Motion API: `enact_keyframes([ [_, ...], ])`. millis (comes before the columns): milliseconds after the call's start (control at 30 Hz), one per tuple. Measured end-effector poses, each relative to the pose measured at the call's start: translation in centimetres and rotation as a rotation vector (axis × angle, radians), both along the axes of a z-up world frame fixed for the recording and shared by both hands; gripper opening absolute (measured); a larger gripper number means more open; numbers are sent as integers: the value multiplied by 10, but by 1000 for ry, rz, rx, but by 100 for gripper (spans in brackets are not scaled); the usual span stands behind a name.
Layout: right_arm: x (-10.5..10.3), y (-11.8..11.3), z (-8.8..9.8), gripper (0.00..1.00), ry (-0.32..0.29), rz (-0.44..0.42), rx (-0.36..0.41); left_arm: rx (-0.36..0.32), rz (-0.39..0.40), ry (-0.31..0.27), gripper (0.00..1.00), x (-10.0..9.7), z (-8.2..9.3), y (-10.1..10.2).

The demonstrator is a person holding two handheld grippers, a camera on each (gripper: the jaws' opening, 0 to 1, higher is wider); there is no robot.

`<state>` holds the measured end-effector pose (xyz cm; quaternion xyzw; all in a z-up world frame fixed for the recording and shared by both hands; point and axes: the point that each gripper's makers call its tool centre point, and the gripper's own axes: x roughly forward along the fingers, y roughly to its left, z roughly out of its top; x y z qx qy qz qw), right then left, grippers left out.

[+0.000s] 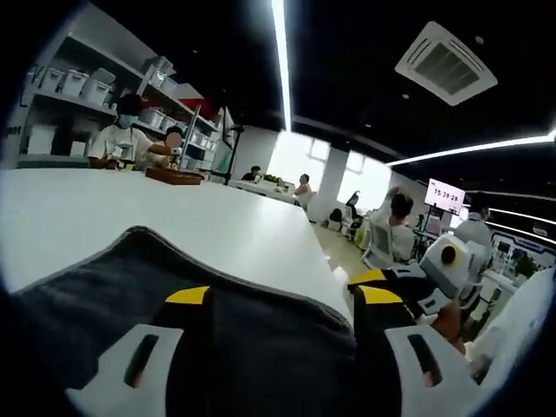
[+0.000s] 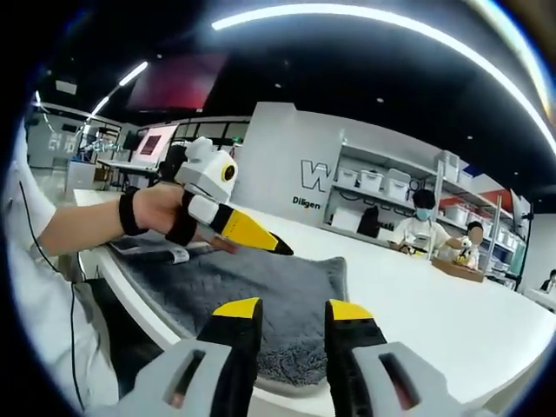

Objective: Open the folded towel by lifting each exposed corner and separating the folded layers until the towel lies flat within the target outline without major curled edges

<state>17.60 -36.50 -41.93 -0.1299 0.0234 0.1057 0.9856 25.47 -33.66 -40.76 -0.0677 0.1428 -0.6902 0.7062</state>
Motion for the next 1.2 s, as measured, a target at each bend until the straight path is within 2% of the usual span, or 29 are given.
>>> enact_keyframes([
  [167, 0, 3, 2, 24, -4, 10, 4, 1, -3, -30, 61, -5, 1, 9],
  [300, 2, 4, 3, 24, 1, 14, -1, -23, 3, -14, 61, -9, 1, 17],
  [467, 4, 11, 8, 25, -5, 33, -7, -15, -3, -14, 62, -15, -1, 26],
  [567, 5, 15, 11, 25, -24, 50, -30, -27, 1, -53, 64, -13, 5, 31],
  [667, 9, 21, 14, 29, -17, 76, -12, -4, 13, -76, 64, -10, 4, 36],
  [767, 12, 23, 15, 31, -5, 88, 1, -7, 16, -84, 64, -10, 4, 43],
  [900, 14, 31, 15, 33, 17, 113, -22, 1, 15, -89, 66, -11, 2, 54],
  [1033, 17, 38, 22, 33, 12, 133, -37, -8, 38, -121, 66, -13, 5, 66],
  [1100, 19, 41, 25, 34, 12, 138, -38, -9, 54, -120, 66, -12, 5, 71],
  [1200, 20, 47, 33, 35, -1, 161, -29, -15, 36, -117, 66, -18, 6, 76],
])
